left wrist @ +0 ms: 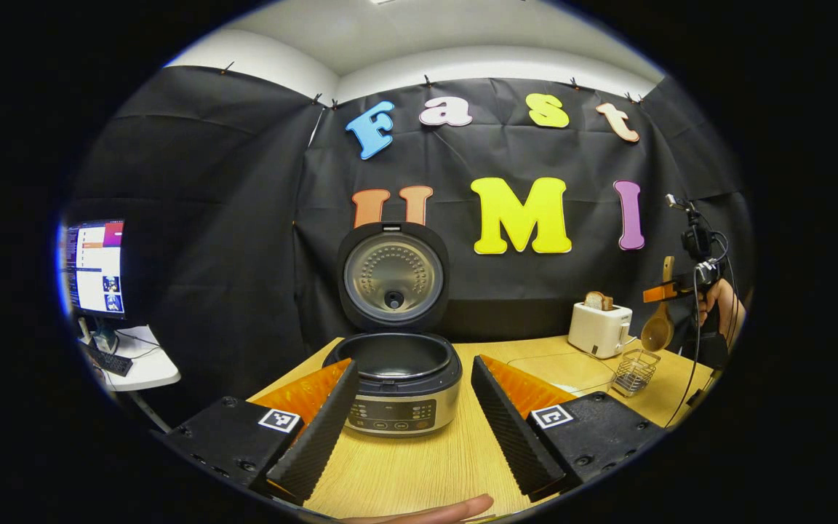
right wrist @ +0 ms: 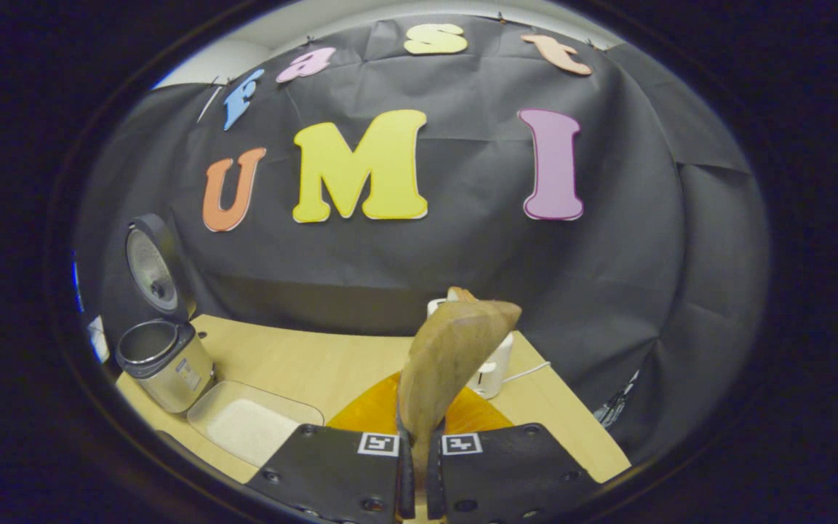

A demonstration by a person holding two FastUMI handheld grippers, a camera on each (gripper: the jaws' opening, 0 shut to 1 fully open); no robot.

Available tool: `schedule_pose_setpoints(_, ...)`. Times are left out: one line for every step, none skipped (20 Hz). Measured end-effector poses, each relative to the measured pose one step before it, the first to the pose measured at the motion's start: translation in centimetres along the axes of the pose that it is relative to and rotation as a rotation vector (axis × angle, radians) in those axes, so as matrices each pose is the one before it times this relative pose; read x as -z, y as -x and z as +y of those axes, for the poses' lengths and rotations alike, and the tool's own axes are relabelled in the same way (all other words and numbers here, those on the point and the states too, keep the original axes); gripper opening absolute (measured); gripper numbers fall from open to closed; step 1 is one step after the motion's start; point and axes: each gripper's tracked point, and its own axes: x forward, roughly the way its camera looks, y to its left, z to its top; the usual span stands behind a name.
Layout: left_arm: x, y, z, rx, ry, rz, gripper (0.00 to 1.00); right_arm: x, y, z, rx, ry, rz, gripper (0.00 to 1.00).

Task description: Close the left gripper, press the button to open the rice cooker; take a wooden spoon from the chopstick holder with the right hand, scoop a spoonful of rice and pour it into the rice cooker, then put the wooden spoon back into the chopstick holder.

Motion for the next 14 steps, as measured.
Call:
schedule_pose_setpoints(0.041,0.005,0.131,-0.00302,-0.00093,0.00148,0.99,0.087,-0.223,1.150,-0.01316,0.01665,0.01180,0.06)
schedule_pose_setpoints(-0.094,0.079,0.218,-0.00522,-0.00185,-0.00048,0.99,-0.103,-0.025,1.280,-0.01392,0.01304,0.00547,0.07)
schedule_pose_setpoints(-0.013,0.043,0.195,-0.00327,-0.00277,-0.00039,0.99,-0.072,-0.009,1.153,-0.00638,0.00895,0.00502,0.07)
schedule_pose_setpoints(0.067,0.114,-0.045,0.00073,-0.00210,0.00050,0.99,-0.082,-0.058,1.199,-0.00855,0.00813,0.00495,0.07)
schedule_pose_setpoints(-0.125,-0.020,0.003,0.00212,-0.00324,-0.00125,0.99,-0.137,-0.035,1.458,-0.01678,0.00427,0.00170,0.07)
schedule_pose_setpoints(-0.039,0.153,-0.027,-0.00051,-0.00531,-0.00380,0.99,-0.293,-0.241,2.233,-0.01639,0.00074,-0.00280,0.06)
schedule_pose_setpoints(0.051,-0.027,0.029,0.00125,-0.00223,0.00082,0.99,-0.011,-0.193,1.098,0.00042,-0.00160,-0.00100,0.06)
schedule_pose_setpoints(-0.005,-0.092,-0.141,0.00170,0.00057,-0.00177,0.99,0.011,-0.301,1.298,-0.00061,0.00501,-0.00198,0.07)
schedule_pose_setpoints(-0.051,-0.049,0.023,0.00409,0.00238,-0.00046,0.99,0.063,-0.307,1.200,0.00383,0.01009,-0.00654,0.06)
schedule_pose_setpoints(0.088,-0.032,-0.036,0.00568,0.00555,0.00169,0.99,0.087,-0.364,1.187,0.00453,0.01746,-0.00469,0.07)
schedule_pose_setpoints(0.082,-0.029,0.070,0.00397,0.00595,0.00303,0.99,0.291,-0.349,1.270,-0.00032,0.02053,-0.00123,0.07)
schedule_pose_setpoints(0.133,-0.022,0.173,0.00044,0.00452,0.00399,0.99,0.306,-0.380,1.259,-0.00300,0.01958,0.00105,0.06)
schedule_pose_setpoints(0.095,-0.078,0.172,-0.00216,0.00362,0.00219,0.99,0.418,-0.457,1.077,-0.00177,0.01826,0.00137,0.06)
schedule_pose_setpoints(0.038,-0.091,0.166,-0.00196,0.00450,0.00364,0.99,0.496,-0.522,0.966,0.00184,0.01729,0.00366,0.06)
